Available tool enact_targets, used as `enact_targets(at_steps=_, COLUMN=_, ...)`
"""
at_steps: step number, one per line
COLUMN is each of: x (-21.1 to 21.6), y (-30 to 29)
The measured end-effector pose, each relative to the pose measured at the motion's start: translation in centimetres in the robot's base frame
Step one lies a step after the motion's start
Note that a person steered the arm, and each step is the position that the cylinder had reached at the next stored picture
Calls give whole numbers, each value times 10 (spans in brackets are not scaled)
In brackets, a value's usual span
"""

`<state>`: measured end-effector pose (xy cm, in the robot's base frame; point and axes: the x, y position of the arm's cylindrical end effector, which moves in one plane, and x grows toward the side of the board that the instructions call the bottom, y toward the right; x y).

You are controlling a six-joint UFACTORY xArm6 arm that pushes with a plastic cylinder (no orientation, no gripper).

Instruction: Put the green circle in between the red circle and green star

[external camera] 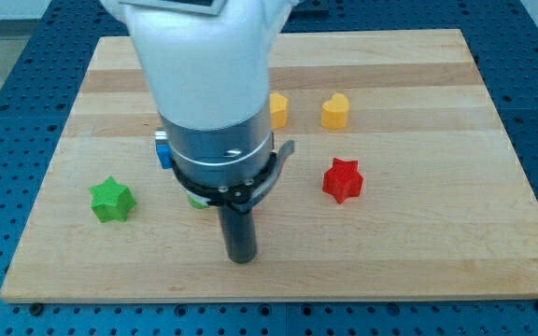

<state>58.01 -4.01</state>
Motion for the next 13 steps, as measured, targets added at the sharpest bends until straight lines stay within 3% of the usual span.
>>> enact_targets(at_steps=2, x=-85, y=19)
enact_targets(at_steps=5, x=-93, y=-50)
enact_targets(at_steps=10, x=-102, y=-30)
enact_targets(at_steps=13, x=-102, y=-59)
